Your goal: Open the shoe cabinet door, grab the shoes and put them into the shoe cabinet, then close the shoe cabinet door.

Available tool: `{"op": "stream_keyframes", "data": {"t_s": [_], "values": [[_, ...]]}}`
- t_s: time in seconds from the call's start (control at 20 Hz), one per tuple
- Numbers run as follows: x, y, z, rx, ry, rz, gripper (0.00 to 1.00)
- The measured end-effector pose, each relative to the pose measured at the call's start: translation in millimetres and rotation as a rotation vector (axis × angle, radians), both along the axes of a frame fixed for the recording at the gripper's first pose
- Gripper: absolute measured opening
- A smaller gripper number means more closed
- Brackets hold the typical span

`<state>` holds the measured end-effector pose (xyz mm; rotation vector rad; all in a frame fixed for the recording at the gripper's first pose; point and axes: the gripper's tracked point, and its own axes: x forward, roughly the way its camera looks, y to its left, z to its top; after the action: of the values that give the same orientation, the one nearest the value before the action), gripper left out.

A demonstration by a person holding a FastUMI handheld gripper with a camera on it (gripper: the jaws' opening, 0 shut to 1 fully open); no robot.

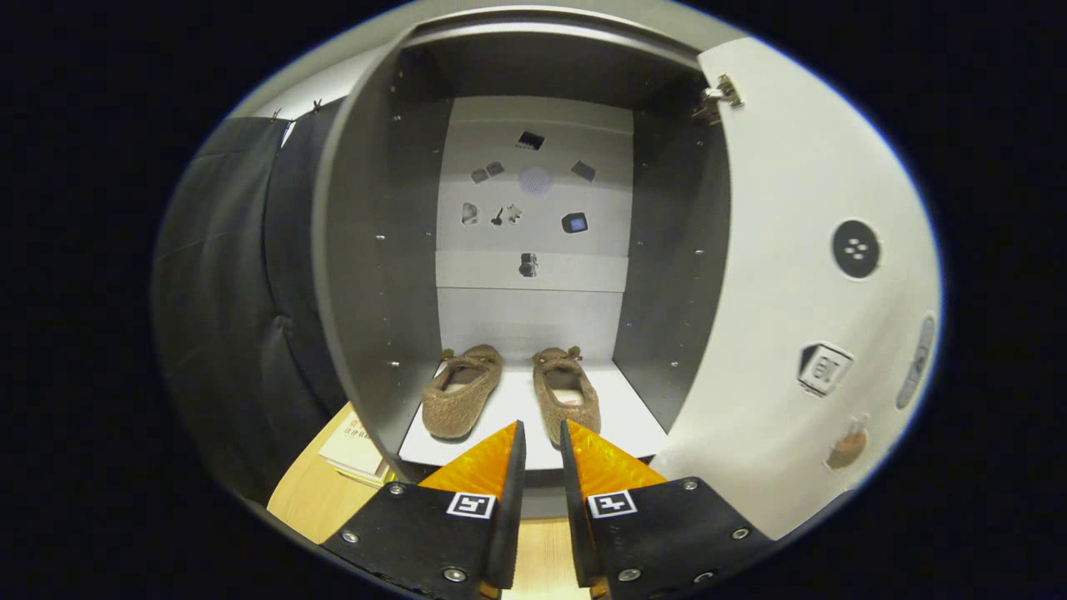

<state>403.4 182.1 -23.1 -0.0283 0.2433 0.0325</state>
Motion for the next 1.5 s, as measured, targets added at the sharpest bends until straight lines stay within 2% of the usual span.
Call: {"op": "stream_keyframes", "data": {"t_s": [0.15, 0.45, 0.75, 1.0, 1.25, 1.5], "values": [[-57, -7, 1, -0.002, -0.045, -0.012, 0.27], [-159, -48, -4, 0.007, -0.053, -0.089, 0.28], [-226, -121, 9, 0.057, -0.099, -0.179, 0.28], [-250, -188, 7, 0.041, -0.082, -0.255, 0.28], [-252, -241, -9, 0.06, -0.053, -0.249, 0.28], [-227, -264, -29, 0.102, -0.032, -0.203, 0.29]]}}
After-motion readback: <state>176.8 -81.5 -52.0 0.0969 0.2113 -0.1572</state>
